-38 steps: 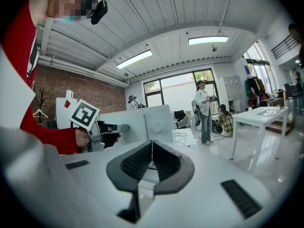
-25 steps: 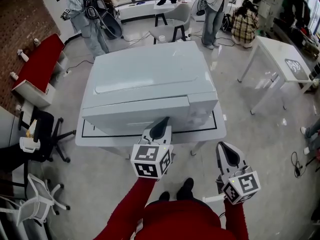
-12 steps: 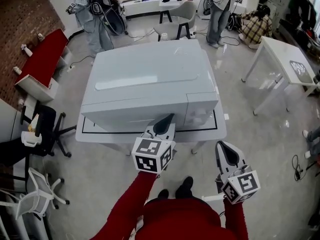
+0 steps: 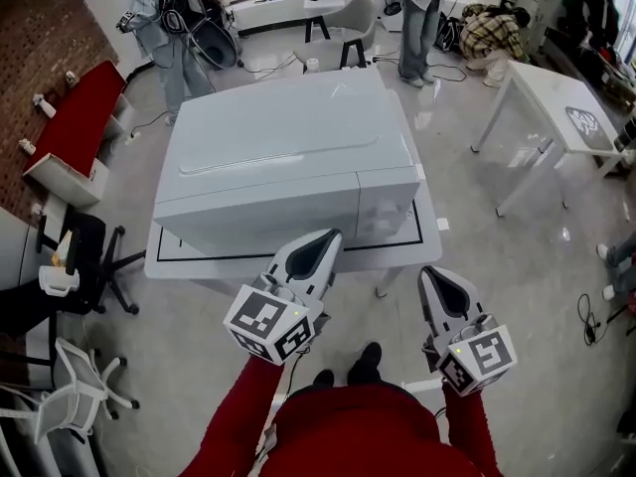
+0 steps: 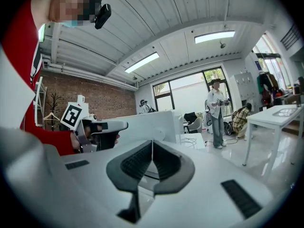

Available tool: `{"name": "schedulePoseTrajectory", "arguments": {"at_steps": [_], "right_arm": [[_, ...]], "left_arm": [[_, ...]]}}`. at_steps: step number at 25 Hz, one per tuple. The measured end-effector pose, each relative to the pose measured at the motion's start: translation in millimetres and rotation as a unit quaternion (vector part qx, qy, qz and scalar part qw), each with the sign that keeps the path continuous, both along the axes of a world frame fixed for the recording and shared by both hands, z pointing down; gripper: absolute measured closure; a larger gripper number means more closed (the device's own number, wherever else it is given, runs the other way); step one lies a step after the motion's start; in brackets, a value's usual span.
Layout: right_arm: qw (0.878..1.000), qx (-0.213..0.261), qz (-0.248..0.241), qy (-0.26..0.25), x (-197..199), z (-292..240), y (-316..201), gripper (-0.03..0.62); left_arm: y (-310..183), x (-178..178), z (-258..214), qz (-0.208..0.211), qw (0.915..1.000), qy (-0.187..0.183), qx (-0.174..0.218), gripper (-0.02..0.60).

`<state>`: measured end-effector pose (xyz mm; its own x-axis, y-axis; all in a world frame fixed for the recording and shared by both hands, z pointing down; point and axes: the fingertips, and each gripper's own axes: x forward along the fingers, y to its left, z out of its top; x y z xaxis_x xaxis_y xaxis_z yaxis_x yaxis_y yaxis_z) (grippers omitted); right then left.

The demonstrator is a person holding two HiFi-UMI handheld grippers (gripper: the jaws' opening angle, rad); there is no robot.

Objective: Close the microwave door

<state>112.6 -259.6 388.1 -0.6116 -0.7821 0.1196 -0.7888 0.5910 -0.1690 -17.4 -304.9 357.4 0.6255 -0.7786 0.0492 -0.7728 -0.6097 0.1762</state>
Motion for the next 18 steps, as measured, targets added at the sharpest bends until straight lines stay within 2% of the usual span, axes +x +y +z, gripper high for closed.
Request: {"name": "schedulePoseTrajectory", "arguments": {"at_steps": [5,10,13,18], "right_arm": [[1.000,0.018,-0.017,-0.004,-4,-9,8,0.579],[0.999,0.030,-0.026,-0.009,-11,-13,13,0.579],[0.998,0.050,-0.028,-0.017,-15,-19,13,0.580],[0.999,0.043,-0.024,-0.013,-15,-17,14,0.579]], "left_arm": [[32,5,0,0.033,0.9988,-0.031,0.021,0.574],[46,3,11,0.033,0.9990,-0.028,0.012,0.574],[50,4,14,0.035,0.9985,-0.041,0.014,0.574],[54,7,17,0.033,0.9980,-0.051,0.017,0.574]]}}
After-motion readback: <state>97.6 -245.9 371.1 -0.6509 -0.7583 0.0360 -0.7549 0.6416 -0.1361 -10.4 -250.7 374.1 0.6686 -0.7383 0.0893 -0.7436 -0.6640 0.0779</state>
